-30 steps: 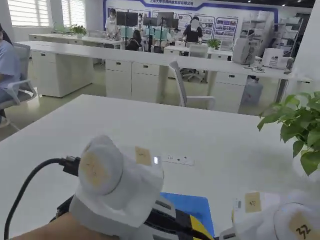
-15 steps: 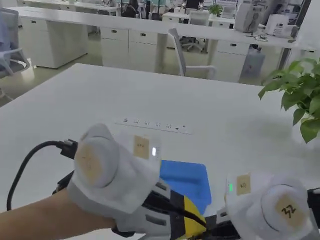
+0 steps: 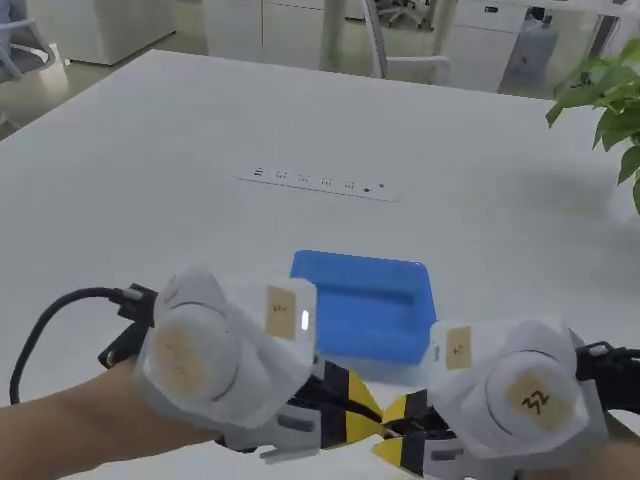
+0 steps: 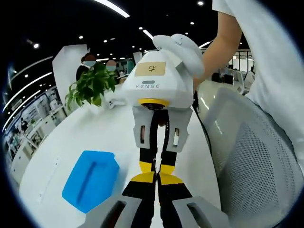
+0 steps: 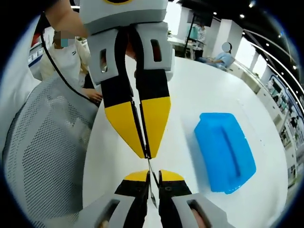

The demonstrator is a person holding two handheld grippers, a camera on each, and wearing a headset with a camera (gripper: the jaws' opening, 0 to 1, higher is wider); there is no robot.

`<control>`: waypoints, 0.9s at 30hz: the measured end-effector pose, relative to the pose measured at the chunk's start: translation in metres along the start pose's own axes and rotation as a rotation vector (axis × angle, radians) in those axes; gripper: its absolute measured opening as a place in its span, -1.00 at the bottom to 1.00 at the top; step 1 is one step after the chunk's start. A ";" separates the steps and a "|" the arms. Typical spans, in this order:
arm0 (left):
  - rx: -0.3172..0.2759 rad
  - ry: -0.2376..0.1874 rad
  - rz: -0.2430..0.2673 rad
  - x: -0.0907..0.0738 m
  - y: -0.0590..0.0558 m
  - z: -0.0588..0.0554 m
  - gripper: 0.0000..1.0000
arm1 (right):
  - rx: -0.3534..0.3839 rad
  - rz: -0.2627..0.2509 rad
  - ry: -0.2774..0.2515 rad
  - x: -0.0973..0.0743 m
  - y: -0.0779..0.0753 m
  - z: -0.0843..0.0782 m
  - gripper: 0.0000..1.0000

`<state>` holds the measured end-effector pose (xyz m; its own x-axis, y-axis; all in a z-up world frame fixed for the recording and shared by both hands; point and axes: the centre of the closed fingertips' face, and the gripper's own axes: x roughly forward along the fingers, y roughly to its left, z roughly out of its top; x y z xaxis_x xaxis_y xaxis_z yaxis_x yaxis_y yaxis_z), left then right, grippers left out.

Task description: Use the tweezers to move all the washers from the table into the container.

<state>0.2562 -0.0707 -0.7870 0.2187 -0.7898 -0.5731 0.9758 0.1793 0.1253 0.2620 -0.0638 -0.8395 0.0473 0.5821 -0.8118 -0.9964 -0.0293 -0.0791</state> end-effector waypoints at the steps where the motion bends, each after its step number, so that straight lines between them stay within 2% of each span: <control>1: -0.006 0.009 0.003 0.001 0.000 -0.006 -1.00 | -0.004 0.004 0.002 0.002 0.000 -0.001 -0.94; 6: -0.026 0.061 0.015 0.010 0.004 -0.038 -1.00 | -0.015 0.019 0.022 0.020 -0.003 -0.006 -0.94; 9: -0.038 0.081 0.014 0.013 0.004 -0.052 -1.00 | -0.029 0.024 0.030 0.029 -0.001 -0.009 -0.94; 13: -0.017 0.129 -0.001 0.017 0.001 -0.069 -1.00 | -0.052 0.039 0.045 0.040 0.002 -0.010 -0.95; 17: -0.045 0.145 -0.009 0.019 0.001 -0.081 -1.00 | -0.075 0.053 0.048 0.047 0.005 -0.011 -0.95; 18: -0.048 0.151 -0.008 0.020 0.000 -0.083 -1.00 | -0.082 0.052 0.033 0.046 0.004 -0.008 -0.95; 21: -0.036 0.172 -0.009 0.022 -0.001 -0.089 -1.00 | -0.064 0.055 0.032 0.047 0.004 -0.007 -0.94; 22: -0.025 0.180 -0.007 0.023 0.000 -0.090 -1.00 | -0.058 0.069 0.017 0.048 0.006 -0.004 -0.92; 27: -0.019 0.182 -0.008 0.023 0.001 -0.091 -1.00 | -0.009 0.014 -0.002 0.034 0.001 -0.004 -0.79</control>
<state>0.2615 -0.0354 -0.8739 0.2047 -0.6720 -0.7117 0.9769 0.1859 0.1055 0.2630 -0.0471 -0.8697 0.0329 0.5833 -0.8116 -0.9963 -0.0451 -0.0728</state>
